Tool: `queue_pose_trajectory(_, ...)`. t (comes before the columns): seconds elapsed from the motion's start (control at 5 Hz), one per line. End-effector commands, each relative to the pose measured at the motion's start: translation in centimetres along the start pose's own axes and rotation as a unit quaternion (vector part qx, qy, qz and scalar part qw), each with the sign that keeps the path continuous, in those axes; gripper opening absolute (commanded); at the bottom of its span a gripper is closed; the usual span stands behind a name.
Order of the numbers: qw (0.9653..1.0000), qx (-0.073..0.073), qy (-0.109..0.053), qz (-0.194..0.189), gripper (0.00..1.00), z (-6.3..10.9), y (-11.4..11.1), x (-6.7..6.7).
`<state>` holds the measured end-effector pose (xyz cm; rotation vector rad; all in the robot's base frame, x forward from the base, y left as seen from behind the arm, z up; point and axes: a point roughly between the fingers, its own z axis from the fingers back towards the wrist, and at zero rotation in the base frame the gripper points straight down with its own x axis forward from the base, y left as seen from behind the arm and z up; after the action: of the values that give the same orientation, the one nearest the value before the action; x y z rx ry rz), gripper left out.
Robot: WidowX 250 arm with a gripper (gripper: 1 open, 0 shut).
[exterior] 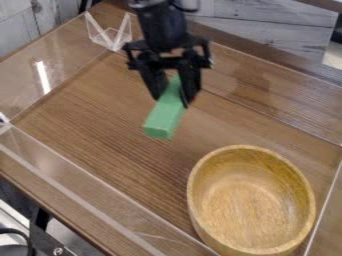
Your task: Remove the green block from inside the brown bowl and put it on the table
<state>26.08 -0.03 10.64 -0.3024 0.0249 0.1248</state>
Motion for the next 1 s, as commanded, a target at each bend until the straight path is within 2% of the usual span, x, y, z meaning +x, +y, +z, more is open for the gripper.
queue_pose_trajectory(0.0, 0.9993, 0.003, -0.027, -0.025, 0.00, -0.2, -0.7, 0.6)
queue_pose_trajectory(0.8, 0.9984, -0.001, -0.032, -0.047, 0.00, -1.2, 0.3, 0.6)
